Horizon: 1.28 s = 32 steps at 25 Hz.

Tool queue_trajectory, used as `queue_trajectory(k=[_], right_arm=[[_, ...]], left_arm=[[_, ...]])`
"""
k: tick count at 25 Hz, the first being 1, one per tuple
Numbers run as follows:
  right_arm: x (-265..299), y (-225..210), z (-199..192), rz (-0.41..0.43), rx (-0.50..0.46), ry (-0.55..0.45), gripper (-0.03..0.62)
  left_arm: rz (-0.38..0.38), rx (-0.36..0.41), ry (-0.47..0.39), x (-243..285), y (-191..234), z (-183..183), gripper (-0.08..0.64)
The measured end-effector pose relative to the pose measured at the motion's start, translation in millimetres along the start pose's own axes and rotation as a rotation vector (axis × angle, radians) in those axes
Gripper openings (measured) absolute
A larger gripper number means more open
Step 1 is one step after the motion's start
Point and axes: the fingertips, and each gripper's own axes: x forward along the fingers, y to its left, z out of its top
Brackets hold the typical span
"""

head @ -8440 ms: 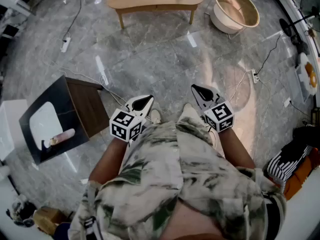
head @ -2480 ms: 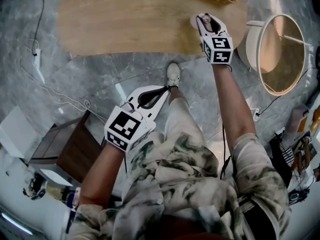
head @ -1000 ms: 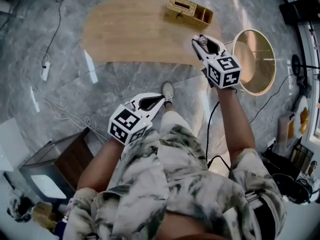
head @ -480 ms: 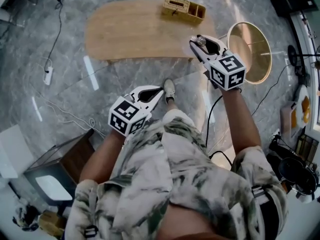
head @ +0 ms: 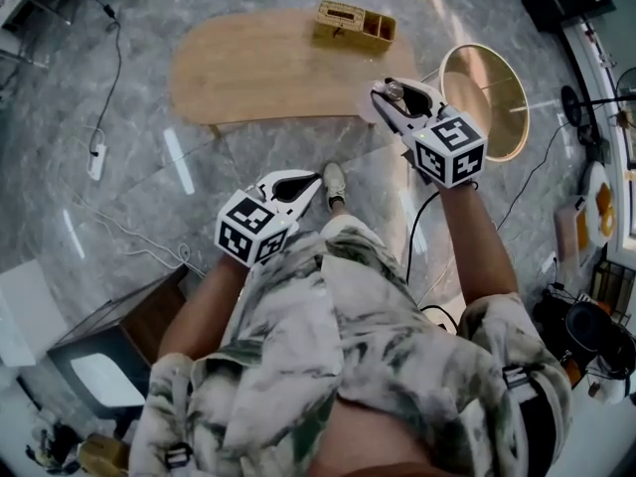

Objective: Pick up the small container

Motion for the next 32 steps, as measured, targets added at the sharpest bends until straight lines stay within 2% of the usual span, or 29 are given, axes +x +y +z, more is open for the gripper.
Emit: queue_trajectory(k=[18,32], right_arm=[[-47,25,-1,-0.014,-0.008,-0.008,0.152],[-44,19,-6,-0.016,-0.014,0.004,0.152]], left_arm=[[-0.008,0.023,-0.012,-13,-32,-9,0.023],[-0.002,0.023,-0.013,-8,-23,-8,0.022]])
